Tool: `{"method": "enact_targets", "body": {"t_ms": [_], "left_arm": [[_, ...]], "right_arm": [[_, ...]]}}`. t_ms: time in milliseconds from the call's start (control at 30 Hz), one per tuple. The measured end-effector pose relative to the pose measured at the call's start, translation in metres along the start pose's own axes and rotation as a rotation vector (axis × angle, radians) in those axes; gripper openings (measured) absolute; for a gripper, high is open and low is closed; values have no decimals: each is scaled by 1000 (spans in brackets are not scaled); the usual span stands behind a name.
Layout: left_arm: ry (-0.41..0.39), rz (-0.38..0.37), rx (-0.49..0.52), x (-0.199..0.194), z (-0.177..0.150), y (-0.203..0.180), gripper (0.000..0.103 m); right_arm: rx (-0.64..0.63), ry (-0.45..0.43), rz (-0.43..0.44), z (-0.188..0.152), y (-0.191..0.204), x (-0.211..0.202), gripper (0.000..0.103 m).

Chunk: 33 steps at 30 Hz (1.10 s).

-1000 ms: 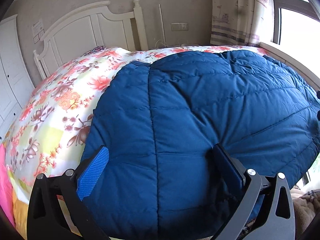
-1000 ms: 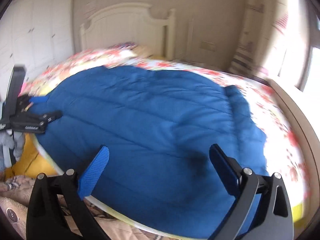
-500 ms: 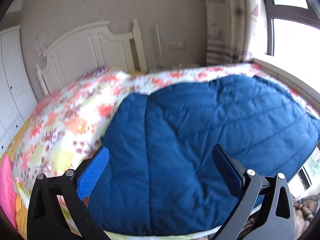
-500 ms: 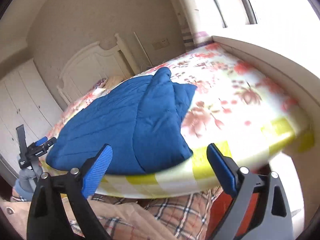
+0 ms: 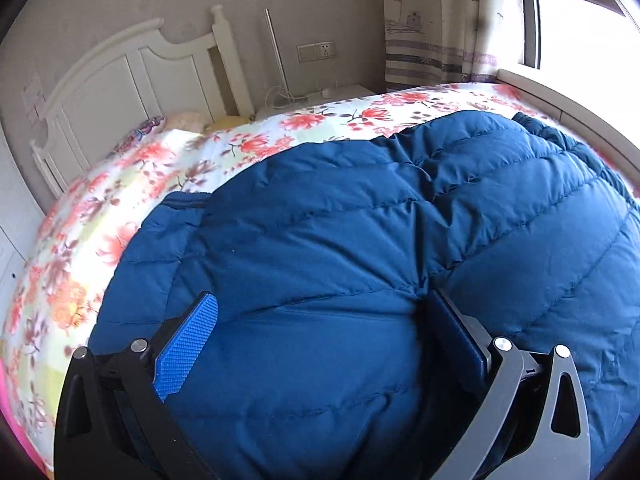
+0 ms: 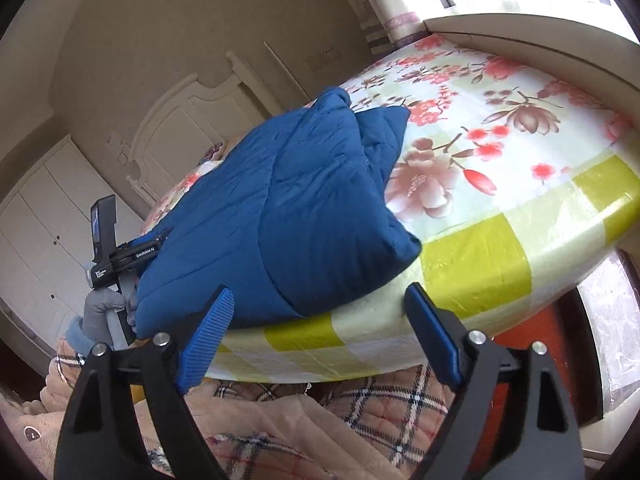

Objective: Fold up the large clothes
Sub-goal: 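Grasp the folded jacket bundle with both grippers and lift it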

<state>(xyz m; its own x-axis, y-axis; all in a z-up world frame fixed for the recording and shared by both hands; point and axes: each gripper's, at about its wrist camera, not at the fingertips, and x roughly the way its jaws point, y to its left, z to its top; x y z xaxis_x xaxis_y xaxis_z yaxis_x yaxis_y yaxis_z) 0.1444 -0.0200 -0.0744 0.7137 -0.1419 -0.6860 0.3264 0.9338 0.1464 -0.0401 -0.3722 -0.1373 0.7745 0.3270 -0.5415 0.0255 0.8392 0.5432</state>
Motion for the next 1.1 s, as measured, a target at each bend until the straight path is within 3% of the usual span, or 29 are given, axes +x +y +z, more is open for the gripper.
{"method": "enact_targets", "body": {"t_ms": [133, 233, 300, 467, 500, 600, 633, 733, 833, 967, 1033, 1100], "left_arm": [[-1, 1, 3, 1, -2, 0, 99], [-3, -5, -1, 1, -3, 1, 99], [-3, -6, -2, 2, -3, 1, 99], [-5, -9, -4, 1, -4, 3, 99], [-3, -8, -5, 1, -4, 3, 99], [26, 15, -18, 3, 0, 3, 99], [49, 13, -8, 3, 5, 3, 99], [51, -23, 19, -6, 28, -2, 99], [15, 41, -16, -7, 64, -3, 99], [130, 93, -59, 41, 95, -5, 99], [214, 54, -24, 67, 92, -17, 99], [185, 62, 27, 62, 84, -29, 97]], "right_arm": [[-32, 47, -6, 4, 18, 15, 86], [-32, 62, 0, 7, 29, 26, 99], [-18, 76, -25, 18, 37, 41, 101], [167, 26, 7, 51, 31, 77, 101], [189, 8, 9, 54, 30, 80, 98], [161, -89, 37, 55, 28, 72, 51], [141, -110, 47, 54, 30, 66, 42], [58, -171, 43, 45, 42, 44, 35], [21, -201, 43, 38, 51, 28, 33], [-34, -217, 43, 33, 62, 7, 33], [-64, -221, 31, 36, 68, 3, 33], [-74, -220, 32, 41, 74, 2, 33]]}}
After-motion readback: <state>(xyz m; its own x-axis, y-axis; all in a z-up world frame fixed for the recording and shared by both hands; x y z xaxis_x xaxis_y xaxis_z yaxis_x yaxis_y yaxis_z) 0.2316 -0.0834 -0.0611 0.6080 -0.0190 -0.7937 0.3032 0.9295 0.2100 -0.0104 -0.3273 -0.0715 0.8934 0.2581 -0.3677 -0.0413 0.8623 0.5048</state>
